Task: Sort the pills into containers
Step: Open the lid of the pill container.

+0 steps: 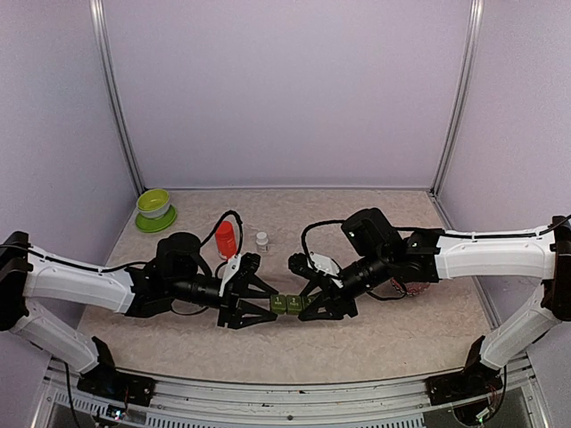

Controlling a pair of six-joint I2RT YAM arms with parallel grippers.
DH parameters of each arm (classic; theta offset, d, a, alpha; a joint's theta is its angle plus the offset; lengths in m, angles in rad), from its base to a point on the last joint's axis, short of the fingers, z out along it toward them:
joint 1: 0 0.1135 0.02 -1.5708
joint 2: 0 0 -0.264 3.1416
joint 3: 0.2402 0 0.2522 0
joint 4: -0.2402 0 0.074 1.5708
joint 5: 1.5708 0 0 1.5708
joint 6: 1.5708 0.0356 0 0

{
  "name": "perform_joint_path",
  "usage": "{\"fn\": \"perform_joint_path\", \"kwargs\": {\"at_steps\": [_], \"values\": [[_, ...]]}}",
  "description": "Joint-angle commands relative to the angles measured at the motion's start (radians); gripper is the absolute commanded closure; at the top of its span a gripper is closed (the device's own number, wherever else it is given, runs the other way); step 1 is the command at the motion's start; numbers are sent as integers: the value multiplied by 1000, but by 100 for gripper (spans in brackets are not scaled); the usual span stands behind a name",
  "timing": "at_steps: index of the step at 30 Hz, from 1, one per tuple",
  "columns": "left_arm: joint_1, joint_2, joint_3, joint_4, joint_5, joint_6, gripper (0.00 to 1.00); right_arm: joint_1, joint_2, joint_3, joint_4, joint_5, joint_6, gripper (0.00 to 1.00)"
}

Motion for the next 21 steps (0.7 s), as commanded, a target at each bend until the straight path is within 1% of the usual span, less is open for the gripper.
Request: {"fn": "perform_joint_path", "kwargs": {"at_steps": [1,4,7,10,12,19,21], "values": [[-9,-11,-15,37,3,4,47,-7,3,33,0,-28,3,69],[-9,-14,-17,42,-6,3,53,-7,7,35,1,-32,6,69],[-9,-16,-20,45,-10,4,55,-8,9,34,2,-34,10,69],[-11,-21,-22,45,-17,7,59,-11,9,35,3,-41,16,69],[-10,-25,-23,46,-19,9,65,-14,8,38,2,-44,16,69],[-10,-51,-37,64,-28,4,69,-22,4,38,3,-50,19,69],[-10,-51,-37,64,-31,-2,67,-23,5,41,0,-53,20,69]]}}
